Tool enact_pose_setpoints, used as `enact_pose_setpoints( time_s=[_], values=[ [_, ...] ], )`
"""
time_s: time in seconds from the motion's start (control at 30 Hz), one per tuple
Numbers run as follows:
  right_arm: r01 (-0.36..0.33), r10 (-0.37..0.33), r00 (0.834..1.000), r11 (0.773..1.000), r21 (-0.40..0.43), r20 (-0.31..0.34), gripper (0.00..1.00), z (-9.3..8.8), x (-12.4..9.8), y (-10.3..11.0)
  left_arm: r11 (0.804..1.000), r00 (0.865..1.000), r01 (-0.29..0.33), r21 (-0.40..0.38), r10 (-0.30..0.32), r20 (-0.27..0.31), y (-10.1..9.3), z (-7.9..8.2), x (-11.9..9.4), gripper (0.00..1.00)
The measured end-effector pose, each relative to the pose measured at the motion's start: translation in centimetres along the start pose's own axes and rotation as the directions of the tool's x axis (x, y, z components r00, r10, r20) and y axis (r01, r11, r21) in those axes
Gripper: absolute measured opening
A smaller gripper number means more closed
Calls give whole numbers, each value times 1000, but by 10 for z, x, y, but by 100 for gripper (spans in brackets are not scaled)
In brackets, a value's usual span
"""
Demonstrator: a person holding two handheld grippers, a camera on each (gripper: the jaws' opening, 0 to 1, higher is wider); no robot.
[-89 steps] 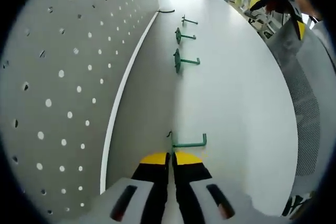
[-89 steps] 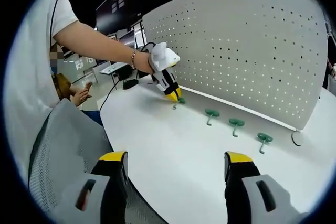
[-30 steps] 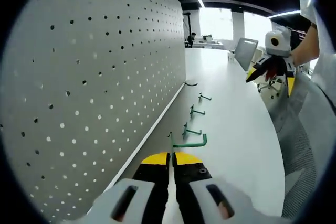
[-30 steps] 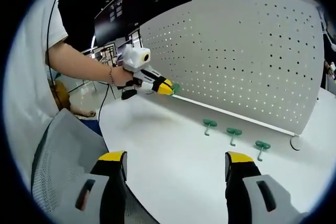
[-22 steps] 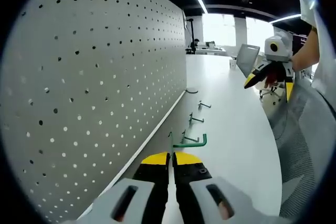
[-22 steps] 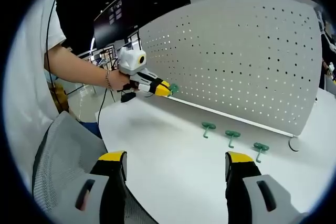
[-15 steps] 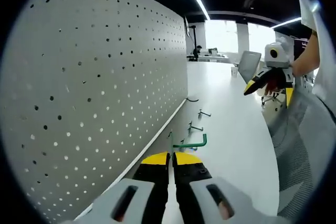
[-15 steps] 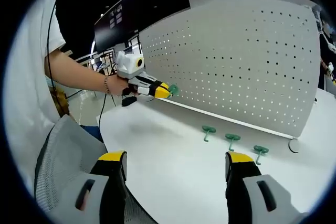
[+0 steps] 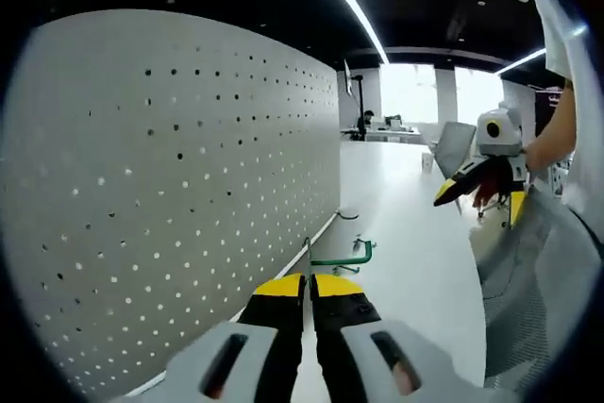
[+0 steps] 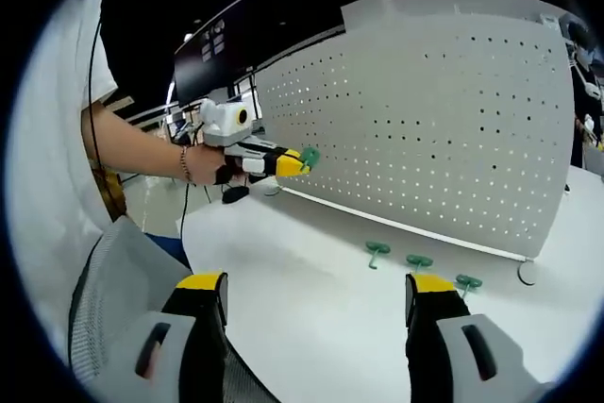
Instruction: Insert the hook assembly into the mounting plate slot until the hook locks in place.
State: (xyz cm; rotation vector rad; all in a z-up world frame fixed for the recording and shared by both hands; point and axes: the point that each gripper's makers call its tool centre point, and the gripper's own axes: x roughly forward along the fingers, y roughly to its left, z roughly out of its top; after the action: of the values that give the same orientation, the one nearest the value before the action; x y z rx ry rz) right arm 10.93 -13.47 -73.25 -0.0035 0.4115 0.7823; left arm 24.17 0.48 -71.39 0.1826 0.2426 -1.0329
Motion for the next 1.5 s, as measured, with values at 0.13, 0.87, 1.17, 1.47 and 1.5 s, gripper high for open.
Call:
enact_pose_setpoints(
  time_s=[0.13, 0.87, 1.17, 1.47, 1.5],
  values=[
    [2, -2, 1000, 1000, -2, 10, 74, 2, -1, 1, 1000, 999, -15, -9, 15, 30, -3, 11, -4, 2],
    [11, -11, 998, 1000, 1, 58, 74, 14, -8, 4, 995, 975, -69, -67, 81, 205, -27, 69, -30, 2],
    [3, -2, 996, 1000, -6, 94, 73, 23, -8, 7, 992, 969, -95, -87, 112, 221, -26, 73, -34, 2],
    [-19, 16, 950, 1000, 5, 311, 77, 69, -15, 12, 990, 968, -102, -98, 121, 219, -25, 70, -34, 3],
    [-25, 22, 941, 1000, 3, 338, 77, 75, -16, 14, 990, 968, -102, -97, 121, 218, -26, 70, -33, 3]
  ],
)
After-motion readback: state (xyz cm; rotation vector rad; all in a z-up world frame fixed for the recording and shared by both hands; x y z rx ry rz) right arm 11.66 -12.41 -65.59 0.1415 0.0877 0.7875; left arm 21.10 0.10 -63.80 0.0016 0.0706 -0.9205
